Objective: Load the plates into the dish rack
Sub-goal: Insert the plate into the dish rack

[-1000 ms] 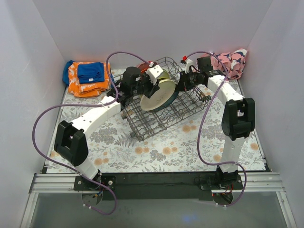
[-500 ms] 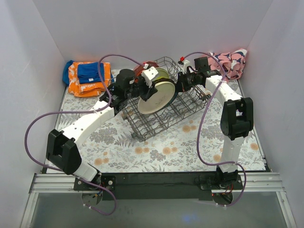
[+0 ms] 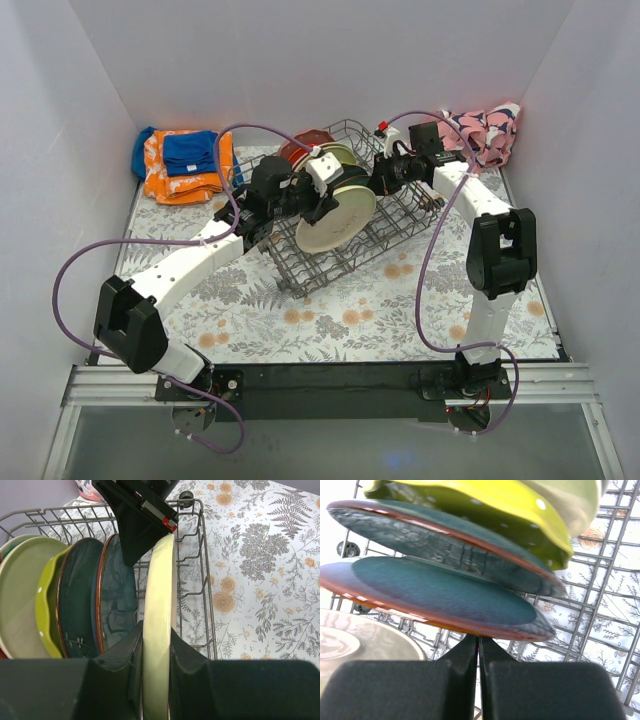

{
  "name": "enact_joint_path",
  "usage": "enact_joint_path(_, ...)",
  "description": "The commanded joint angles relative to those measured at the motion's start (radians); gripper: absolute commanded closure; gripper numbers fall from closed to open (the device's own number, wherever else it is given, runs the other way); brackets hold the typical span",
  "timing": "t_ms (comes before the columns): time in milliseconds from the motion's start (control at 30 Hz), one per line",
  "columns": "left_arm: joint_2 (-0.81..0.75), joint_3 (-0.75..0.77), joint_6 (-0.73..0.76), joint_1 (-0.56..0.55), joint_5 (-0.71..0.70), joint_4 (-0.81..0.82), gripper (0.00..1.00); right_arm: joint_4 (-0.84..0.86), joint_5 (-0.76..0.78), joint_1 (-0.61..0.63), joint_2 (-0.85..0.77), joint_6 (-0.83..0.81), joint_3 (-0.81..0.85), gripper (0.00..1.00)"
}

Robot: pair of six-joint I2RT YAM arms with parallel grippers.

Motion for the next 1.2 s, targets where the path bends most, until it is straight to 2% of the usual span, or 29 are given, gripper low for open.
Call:
enact_joint_path(0,-0.047,0.022,-0.013,-0.007,-0.027,0.145,1.0,0.062,-0.014,0.012,-0.082,-0.014,-0.02,0.97)
enact_joint_path(333,-0.001,0.027,-0.01,-0.019,-0.081,0.198,1.0,0.065,-0.022,0.011,-0.125,-0.025,-0.051,0.97)
enact_joint_path(1167,0.122,0.097,-0.01,-0.03,-0.101,0.218,1.0,0.062,-0.01,0.002,-0.26,-0.058,-0.132,0.94)
